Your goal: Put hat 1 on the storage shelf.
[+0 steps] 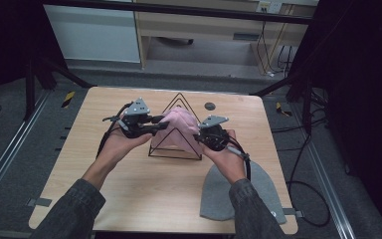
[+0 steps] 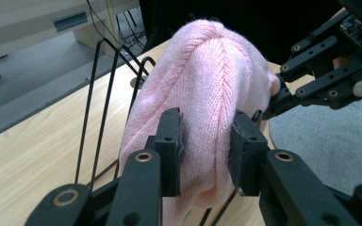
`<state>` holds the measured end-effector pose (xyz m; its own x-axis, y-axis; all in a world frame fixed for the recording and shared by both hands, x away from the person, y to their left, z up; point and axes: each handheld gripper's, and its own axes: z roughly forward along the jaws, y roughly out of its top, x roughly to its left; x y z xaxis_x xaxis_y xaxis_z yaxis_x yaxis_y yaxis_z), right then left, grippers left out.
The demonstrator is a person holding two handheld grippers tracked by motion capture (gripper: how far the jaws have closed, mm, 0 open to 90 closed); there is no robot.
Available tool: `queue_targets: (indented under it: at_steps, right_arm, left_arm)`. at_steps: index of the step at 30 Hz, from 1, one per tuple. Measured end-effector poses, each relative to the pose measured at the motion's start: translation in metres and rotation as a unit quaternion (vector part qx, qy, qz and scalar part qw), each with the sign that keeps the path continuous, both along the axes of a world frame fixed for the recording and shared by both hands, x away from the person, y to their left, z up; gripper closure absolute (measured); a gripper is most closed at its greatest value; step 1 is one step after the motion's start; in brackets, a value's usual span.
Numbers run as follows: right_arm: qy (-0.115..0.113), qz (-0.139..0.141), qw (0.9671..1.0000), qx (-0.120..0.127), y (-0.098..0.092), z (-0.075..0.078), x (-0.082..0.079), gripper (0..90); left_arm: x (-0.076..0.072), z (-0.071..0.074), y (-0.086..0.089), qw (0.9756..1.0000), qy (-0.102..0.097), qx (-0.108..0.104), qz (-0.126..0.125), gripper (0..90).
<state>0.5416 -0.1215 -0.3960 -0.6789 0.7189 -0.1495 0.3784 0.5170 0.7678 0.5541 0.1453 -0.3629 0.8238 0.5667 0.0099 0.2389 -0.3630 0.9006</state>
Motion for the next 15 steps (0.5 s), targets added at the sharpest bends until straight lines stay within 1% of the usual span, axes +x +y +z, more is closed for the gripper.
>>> queue_targets:
  at_steps: [3,8,11,13,15]
  right_arm:
    - [0.001,0.000,1.0000,0.000,0.0002,0.0000,0.0000,79.7]
    - [0.001,0.000,1.0000,0.001,-0.0002,-0.0002,-0.0001,79.7]
    - [0.001,0.001,1.0000,0.000,-0.0005,-0.0008,0.0000,79.7]
    - [0.002,0.002,1.0000,-0.001,-0.0005,-0.0013,0.0002,79.8]
    - [0.004,0.003,1.0000,-0.002,-0.0003,-0.0027,0.0006,79.8]
  left_arm:
    - [-0.0016,0.0002,0.0011,1.0000,0.002,-0.004,0.000,66.7]
    - [-0.0060,0.0006,0.0053,0.9999,-0.002,-0.013,0.002,66.4]
    - [-0.0072,-0.0003,0.0069,0.9999,-0.001,-0.011,0.003,69.4]
    - [-0.0073,-0.0014,0.0075,1.0000,0.002,-0.006,0.006,74.5]
    - [-0.0072,-0.0028,0.0069,0.9999,0.003,-0.003,0.010,75.3]
